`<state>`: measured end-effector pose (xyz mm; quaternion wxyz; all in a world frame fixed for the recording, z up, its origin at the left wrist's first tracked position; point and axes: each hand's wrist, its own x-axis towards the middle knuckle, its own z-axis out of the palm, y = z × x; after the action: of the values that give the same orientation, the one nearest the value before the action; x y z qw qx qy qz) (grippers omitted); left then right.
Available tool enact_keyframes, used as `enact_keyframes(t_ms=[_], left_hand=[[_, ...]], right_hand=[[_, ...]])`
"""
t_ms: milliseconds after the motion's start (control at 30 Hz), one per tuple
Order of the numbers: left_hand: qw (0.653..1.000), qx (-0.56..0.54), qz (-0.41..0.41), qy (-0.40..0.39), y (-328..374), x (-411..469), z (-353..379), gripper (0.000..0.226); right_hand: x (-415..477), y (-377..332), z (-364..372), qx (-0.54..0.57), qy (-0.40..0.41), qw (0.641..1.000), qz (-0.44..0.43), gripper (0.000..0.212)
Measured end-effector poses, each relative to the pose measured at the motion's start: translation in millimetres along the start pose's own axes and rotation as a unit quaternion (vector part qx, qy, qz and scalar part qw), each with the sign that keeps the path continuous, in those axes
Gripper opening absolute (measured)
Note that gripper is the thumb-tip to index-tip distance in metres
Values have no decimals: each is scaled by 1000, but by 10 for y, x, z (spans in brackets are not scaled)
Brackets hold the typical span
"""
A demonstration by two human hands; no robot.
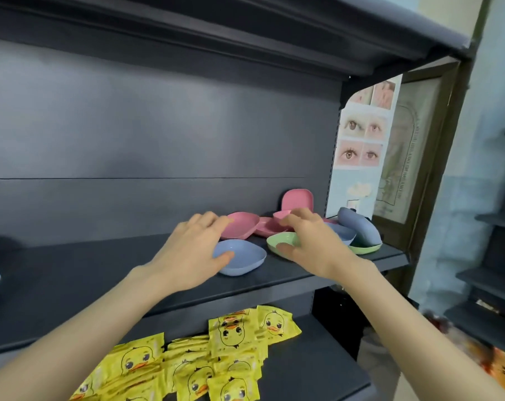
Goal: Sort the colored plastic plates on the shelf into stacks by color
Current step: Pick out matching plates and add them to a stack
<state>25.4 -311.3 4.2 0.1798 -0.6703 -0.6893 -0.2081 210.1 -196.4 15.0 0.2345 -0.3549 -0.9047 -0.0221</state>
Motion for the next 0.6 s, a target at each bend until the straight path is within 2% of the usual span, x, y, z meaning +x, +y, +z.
enact_keyframes(t_ms=[367,600], left_hand=[[998,-23,47,18,492,1265,743,57],[998,-45,45,-27,663,2152,1254,60]], right_hand=[[395,1372,-74,-34,25,999,34,49],[921,2326,-86,-1,46,997,57,47]])
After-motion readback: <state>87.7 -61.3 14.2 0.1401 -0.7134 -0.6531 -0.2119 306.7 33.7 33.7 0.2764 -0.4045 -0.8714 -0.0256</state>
